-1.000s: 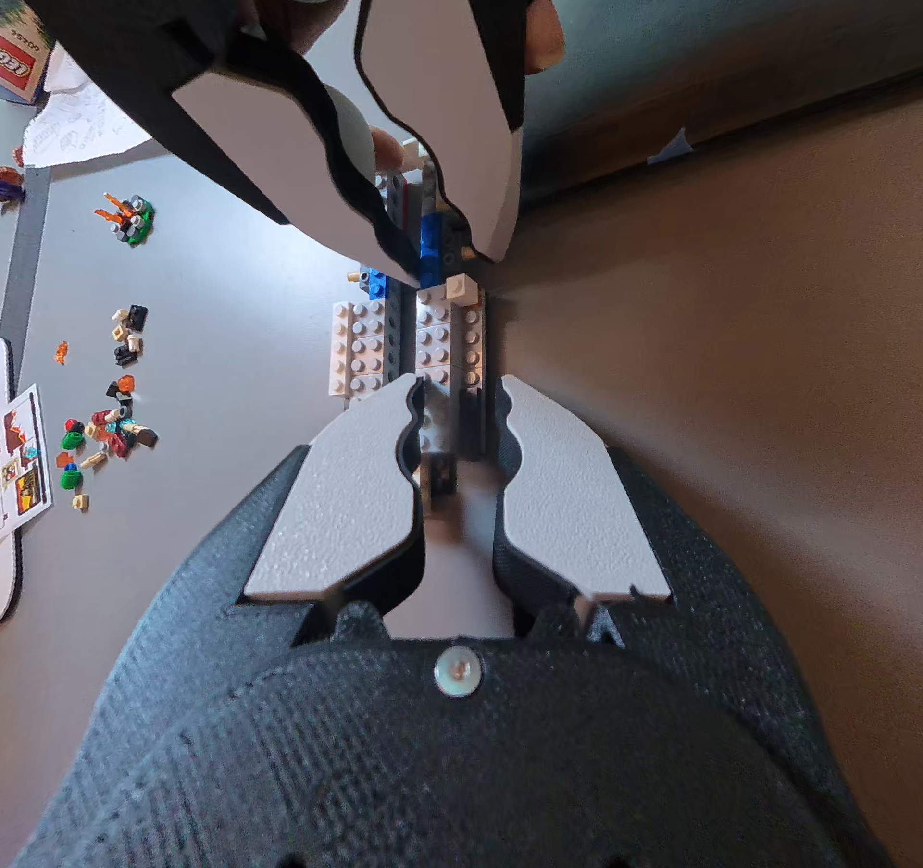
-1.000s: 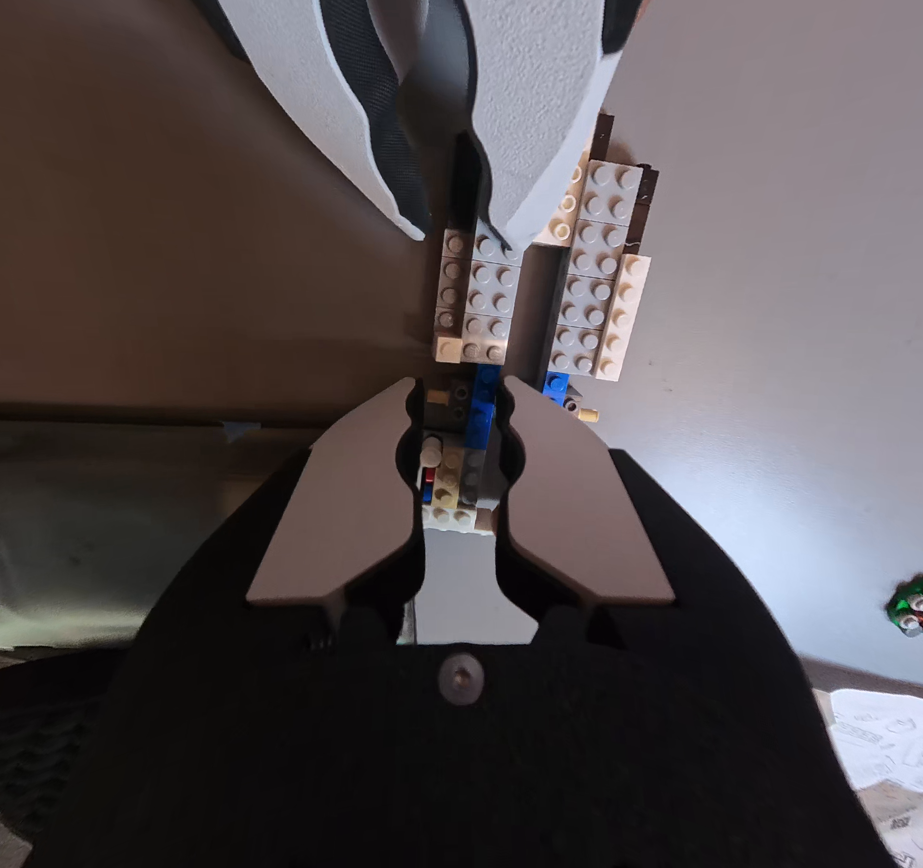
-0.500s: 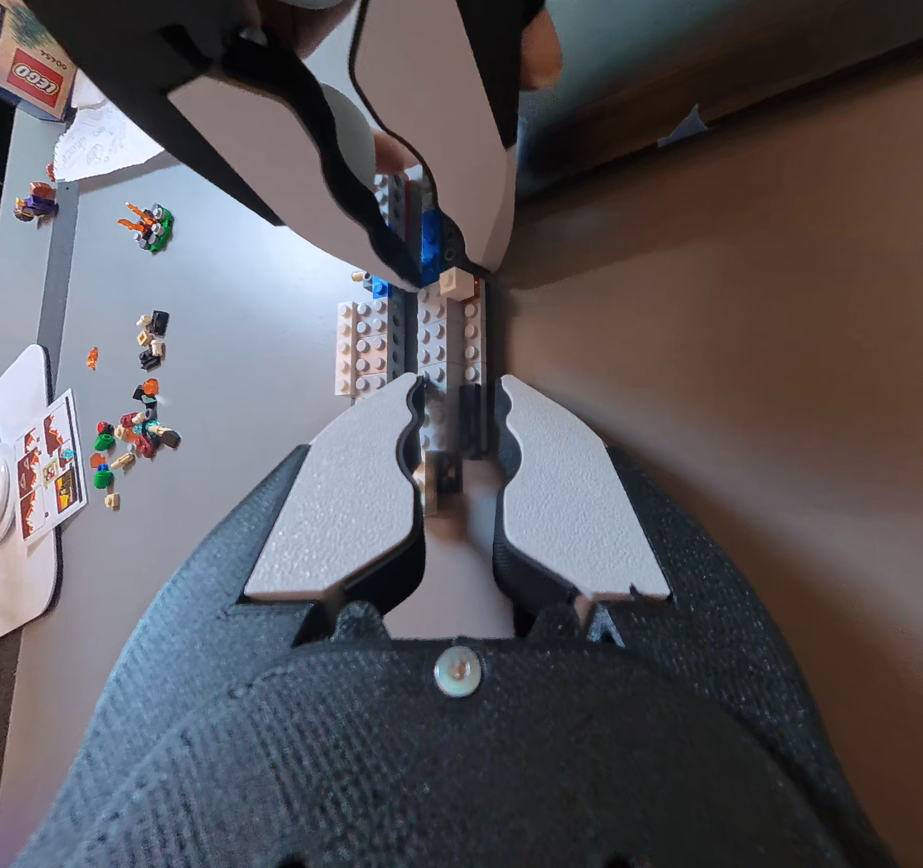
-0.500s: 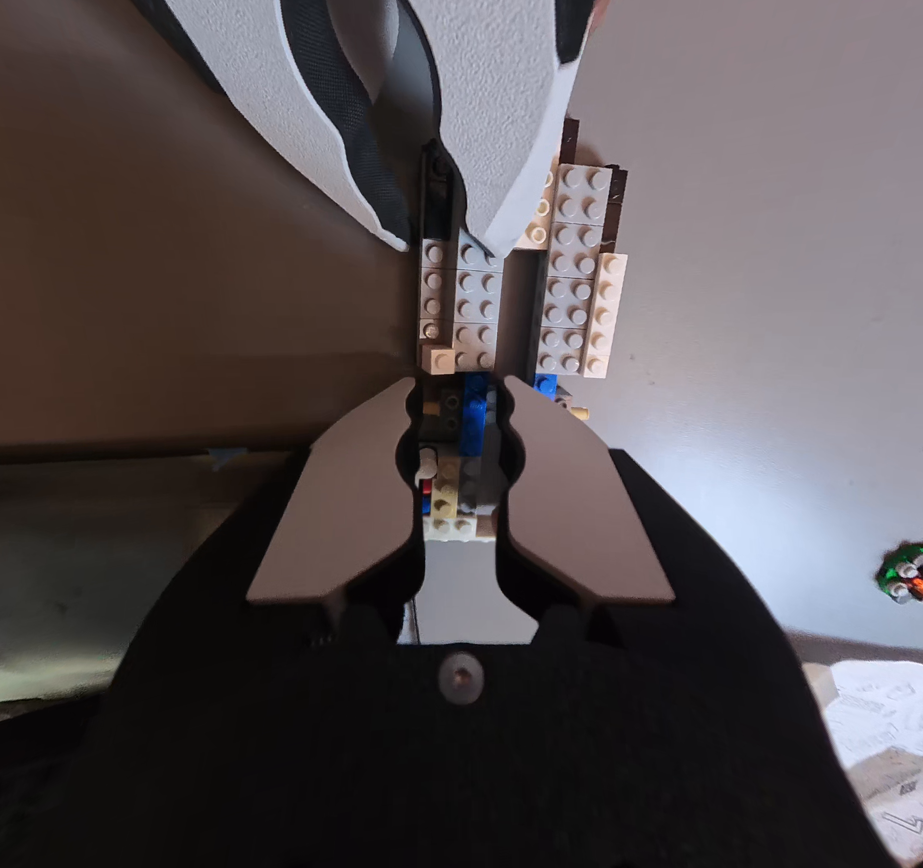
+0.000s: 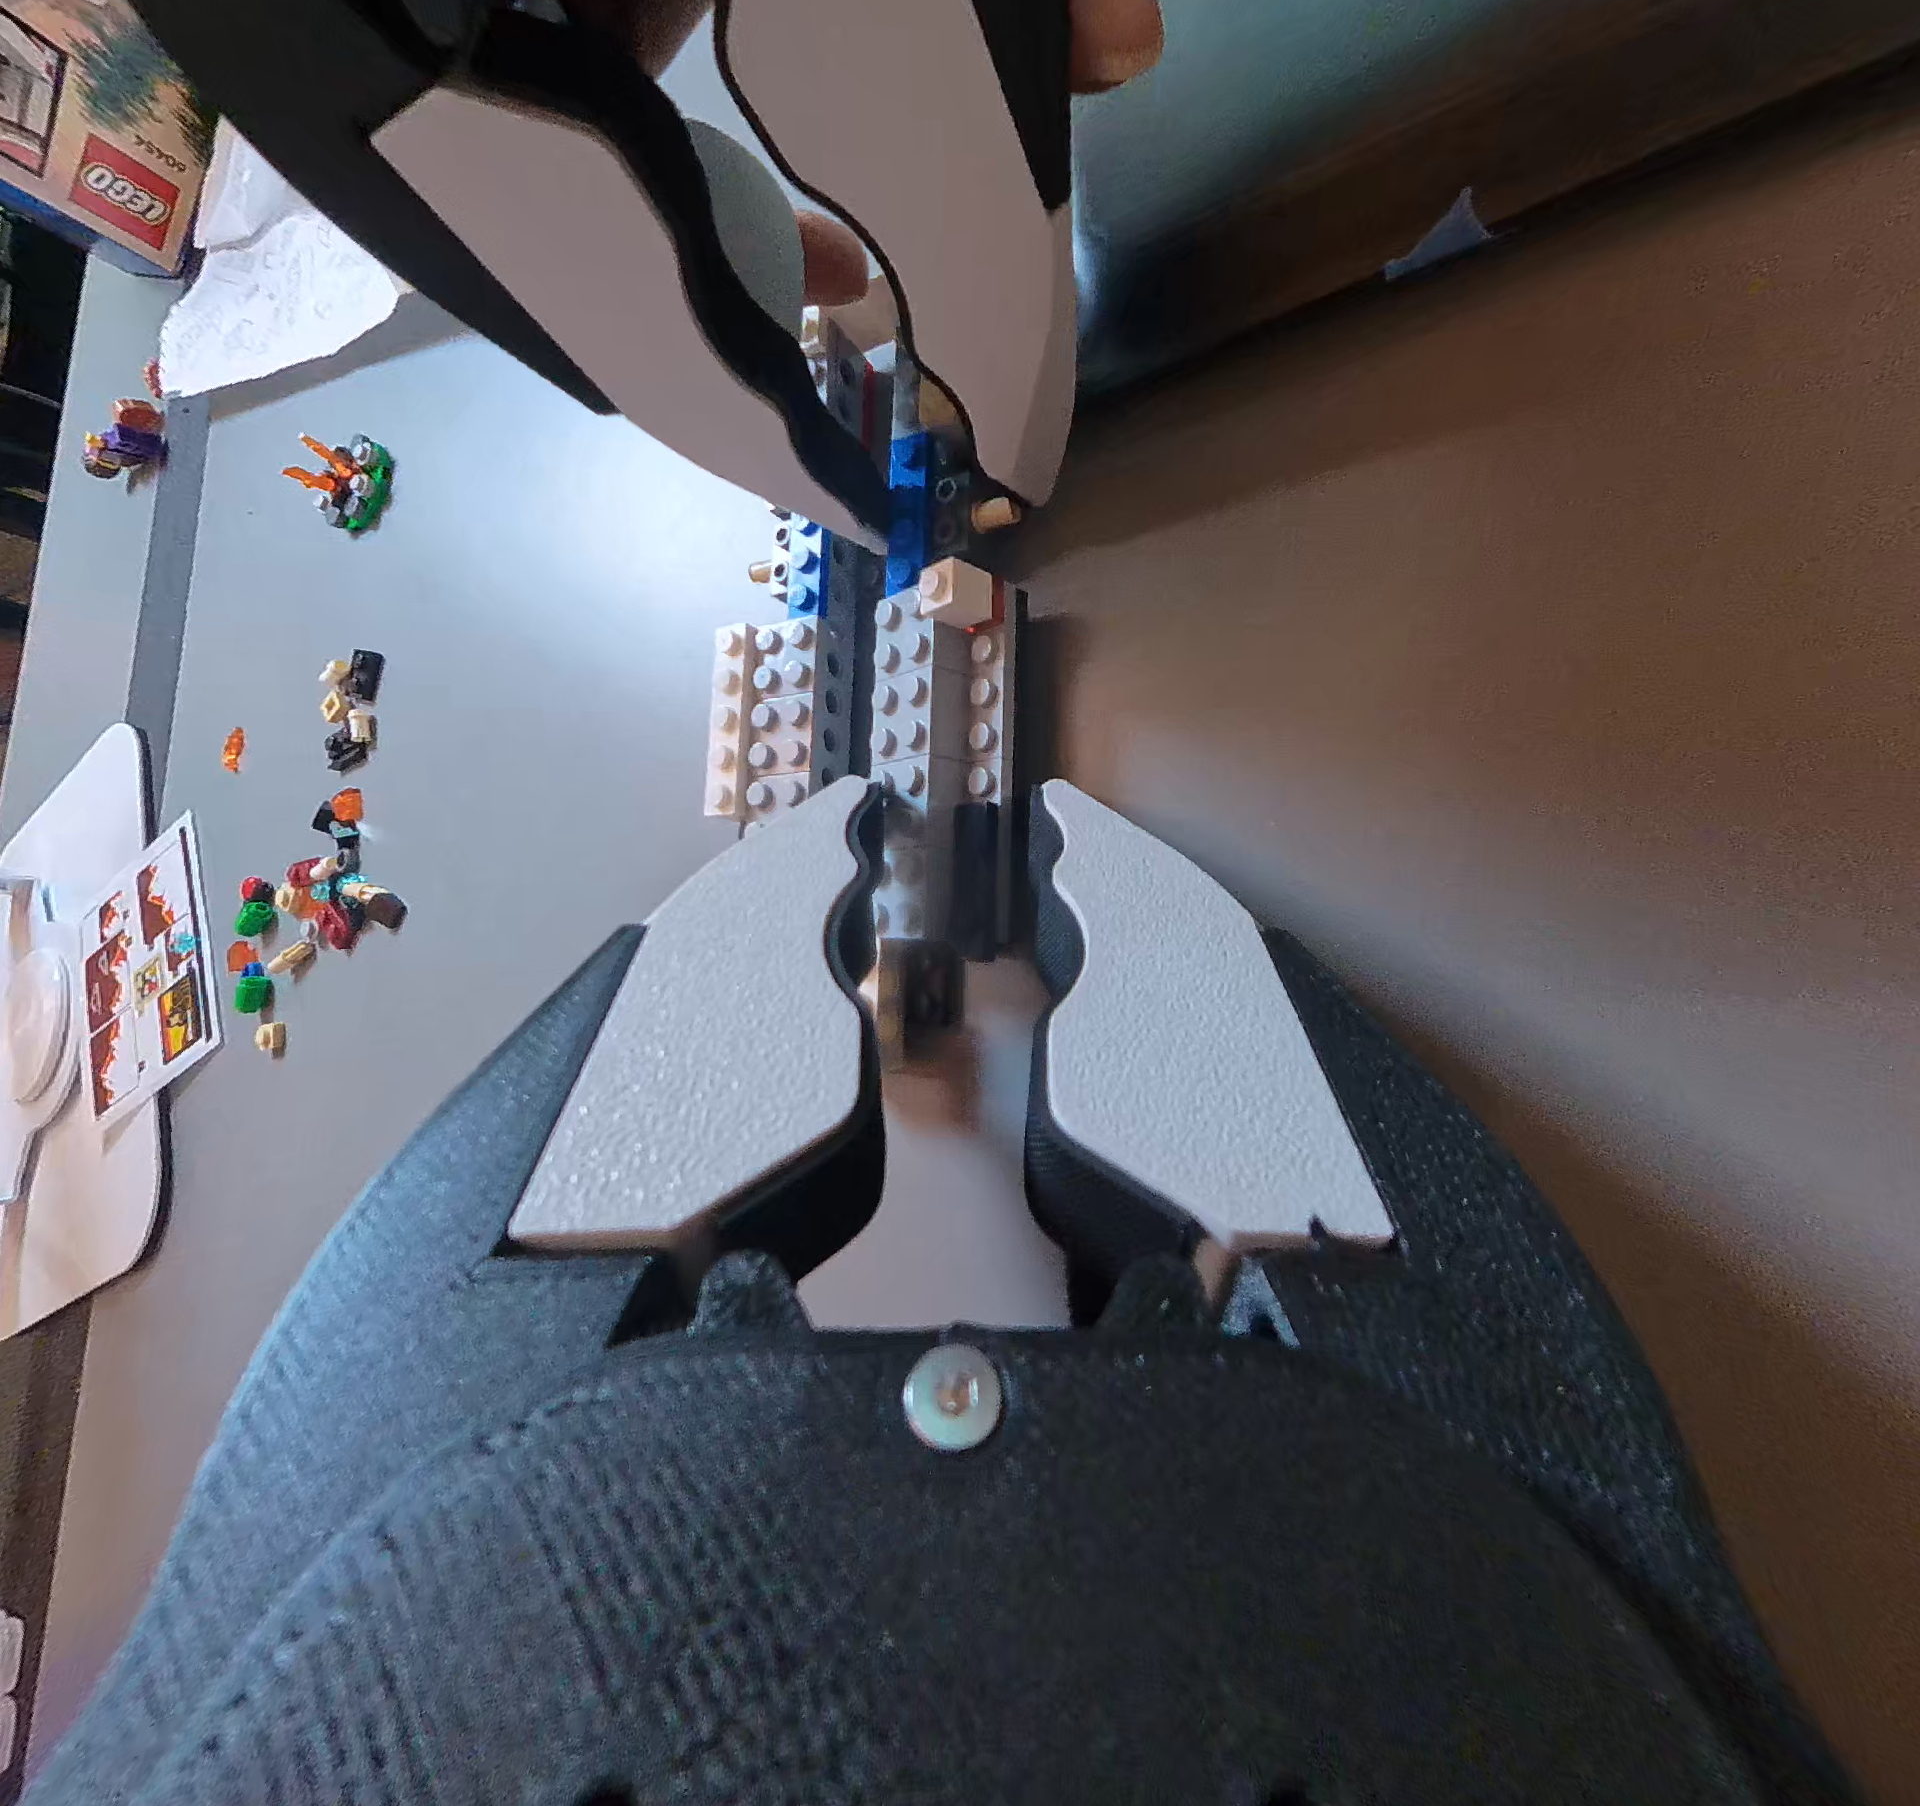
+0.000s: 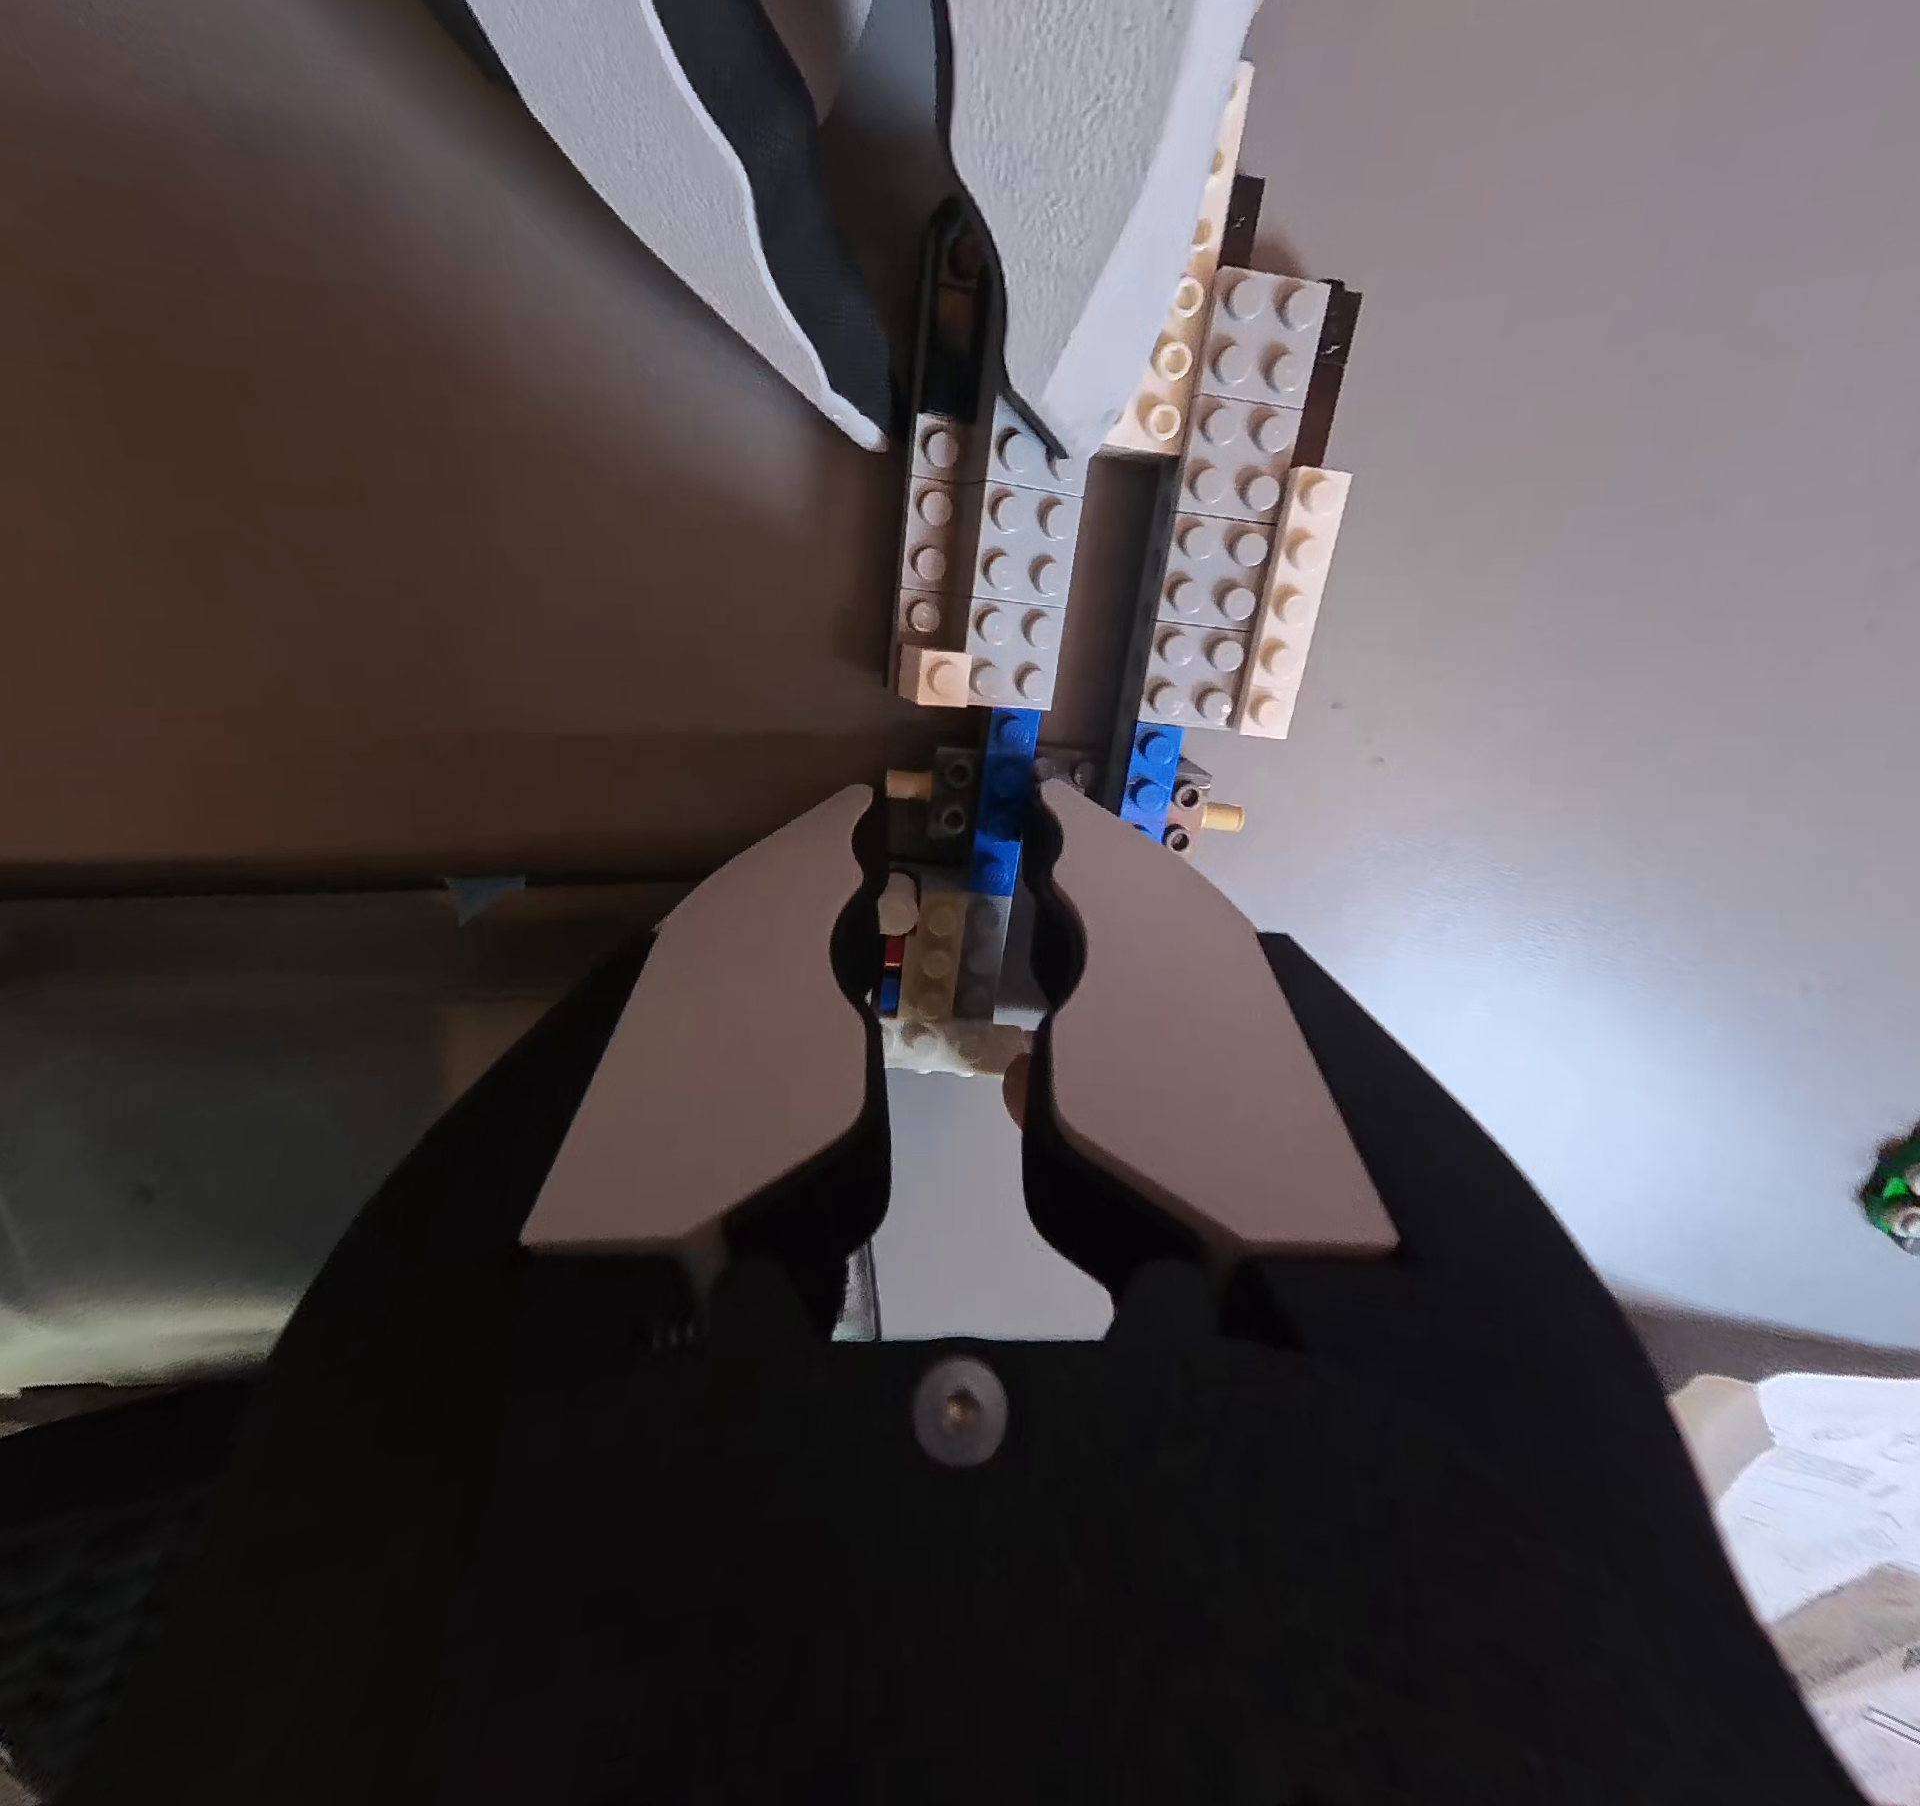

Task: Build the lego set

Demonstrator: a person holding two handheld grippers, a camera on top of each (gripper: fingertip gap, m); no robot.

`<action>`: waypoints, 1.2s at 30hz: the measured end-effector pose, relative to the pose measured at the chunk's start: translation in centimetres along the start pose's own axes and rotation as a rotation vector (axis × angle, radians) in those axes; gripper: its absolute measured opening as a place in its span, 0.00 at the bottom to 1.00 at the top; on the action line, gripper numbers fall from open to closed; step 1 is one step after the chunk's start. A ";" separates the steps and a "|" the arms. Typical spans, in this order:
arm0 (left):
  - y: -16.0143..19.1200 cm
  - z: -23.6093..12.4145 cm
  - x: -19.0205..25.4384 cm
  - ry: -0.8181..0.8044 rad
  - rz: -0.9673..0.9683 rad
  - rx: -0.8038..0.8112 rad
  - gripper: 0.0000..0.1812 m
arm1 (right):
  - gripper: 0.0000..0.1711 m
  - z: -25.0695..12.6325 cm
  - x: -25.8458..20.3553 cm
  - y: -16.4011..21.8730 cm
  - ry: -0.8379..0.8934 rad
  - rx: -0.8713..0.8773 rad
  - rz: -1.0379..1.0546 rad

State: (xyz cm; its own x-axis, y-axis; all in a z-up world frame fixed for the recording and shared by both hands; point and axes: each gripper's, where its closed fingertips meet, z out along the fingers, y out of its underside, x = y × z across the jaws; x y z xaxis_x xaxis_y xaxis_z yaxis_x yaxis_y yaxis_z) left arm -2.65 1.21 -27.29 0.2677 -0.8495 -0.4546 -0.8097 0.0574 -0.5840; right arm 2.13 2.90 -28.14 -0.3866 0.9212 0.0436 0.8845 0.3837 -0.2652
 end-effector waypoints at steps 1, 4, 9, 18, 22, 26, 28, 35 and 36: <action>-0.1 0.0 0.0 0.000 -0.001 0.005 0.15 | 0.14 -0.1 0.0 0.0 -0.015 0.002 0.003; -0.1 -0.1 -0.3 -0.025 0.024 0.002 0.15 | 0.14 -0.3 0.0 -0.2 -0.069 0.016 0.027; -0.2 -0.4 -1.1 -0.075 0.058 0.001 0.15 | 0.14 -1.0 -0.1 -0.6 -0.191 0.059 0.082; -0.3 -0.8 -1.7 -0.143 0.187 -0.013 0.14 | 0.14 -2.3 -0.9 -1.3 -0.443 0.122 0.131; -0.7 -1.2 -1.9 -0.155 0.190 0.003 0.11 | 0.14 -2.9 -1.4 -1.6 -0.573 0.143 0.153; -0.7 -1.5 -2.1 -0.148 0.181 0.007 0.11 | 0.12 -3.3 -1.6 -1.9 -0.661 0.173 0.174; -0.5 -1.5 -2.3 -0.151 0.182 -0.003 0.11 | 0.15 -3.4 -1.0 -2.3 -0.625 0.200 0.170; -0.1 -1.7 -2.6 -0.089 0.124 -0.016 0.11 | 0.27 -4.9 0.4 -3.2 -0.200 0.249 0.038; -0.1 -1.7 -2.7 -0.075 0.114 -0.020 0.11 | 0.28 -4.5 0.5 -3.0 -0.100 0.232 -0.005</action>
State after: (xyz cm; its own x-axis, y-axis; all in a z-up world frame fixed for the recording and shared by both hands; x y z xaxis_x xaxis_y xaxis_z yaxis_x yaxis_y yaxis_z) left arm -4.19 2.60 -24.94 0.2108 -0.7966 -0.5666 -0.8472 0.1403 -0.5124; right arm 0.44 2.54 -22.99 -0.4248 0.9041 -0.0468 0.8035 0.3527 -0.4795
